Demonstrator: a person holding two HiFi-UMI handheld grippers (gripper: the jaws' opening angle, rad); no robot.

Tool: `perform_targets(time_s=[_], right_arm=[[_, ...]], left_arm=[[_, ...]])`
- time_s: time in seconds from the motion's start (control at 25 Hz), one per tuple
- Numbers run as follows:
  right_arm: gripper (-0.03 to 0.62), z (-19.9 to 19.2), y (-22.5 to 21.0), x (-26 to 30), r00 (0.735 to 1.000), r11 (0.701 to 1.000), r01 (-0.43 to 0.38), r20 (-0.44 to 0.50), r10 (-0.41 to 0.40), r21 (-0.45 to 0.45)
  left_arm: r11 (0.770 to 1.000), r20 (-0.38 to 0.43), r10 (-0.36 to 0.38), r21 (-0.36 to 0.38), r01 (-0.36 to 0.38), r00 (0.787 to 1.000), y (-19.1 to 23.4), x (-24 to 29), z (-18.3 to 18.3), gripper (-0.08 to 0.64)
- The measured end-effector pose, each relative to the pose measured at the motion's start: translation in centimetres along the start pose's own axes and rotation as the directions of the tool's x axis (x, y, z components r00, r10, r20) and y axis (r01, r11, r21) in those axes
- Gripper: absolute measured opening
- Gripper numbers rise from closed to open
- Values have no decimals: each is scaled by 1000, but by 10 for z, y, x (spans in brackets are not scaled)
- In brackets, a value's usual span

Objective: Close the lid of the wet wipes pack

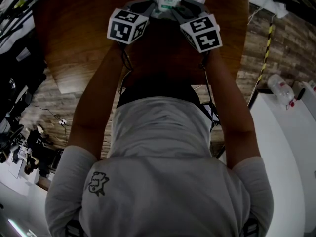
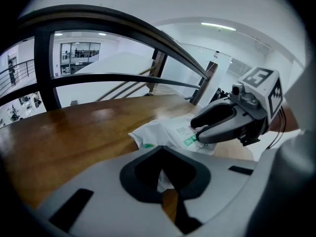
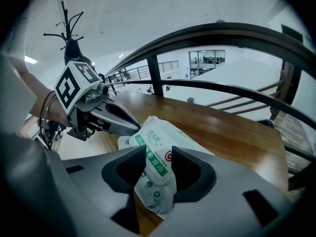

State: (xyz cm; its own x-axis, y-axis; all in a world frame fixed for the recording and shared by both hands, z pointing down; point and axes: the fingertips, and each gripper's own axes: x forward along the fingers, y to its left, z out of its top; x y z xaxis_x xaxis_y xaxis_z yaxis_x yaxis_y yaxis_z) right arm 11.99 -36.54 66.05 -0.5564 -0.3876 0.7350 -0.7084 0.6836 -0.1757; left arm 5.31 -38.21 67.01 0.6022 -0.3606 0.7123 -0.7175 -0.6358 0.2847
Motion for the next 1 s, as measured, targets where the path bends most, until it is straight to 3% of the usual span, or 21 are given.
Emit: perform_targets(time_s=[0.64,0.8,1.0], right_arm=[[173,0,-1,0,999,998,35,8,-35,-58],[173,2,2,-1,1000,999,-5,2,5,-54],[173,11,8,-27,995,997,-66,66,68,-33]], left_arm=[[1000,-2,10,3,-10,1000,0,2,2,14],[999,-22,31,37,-30,999,1,-2,2,14],[996,3,58,64,-58,998,-6,-18,10,14]])
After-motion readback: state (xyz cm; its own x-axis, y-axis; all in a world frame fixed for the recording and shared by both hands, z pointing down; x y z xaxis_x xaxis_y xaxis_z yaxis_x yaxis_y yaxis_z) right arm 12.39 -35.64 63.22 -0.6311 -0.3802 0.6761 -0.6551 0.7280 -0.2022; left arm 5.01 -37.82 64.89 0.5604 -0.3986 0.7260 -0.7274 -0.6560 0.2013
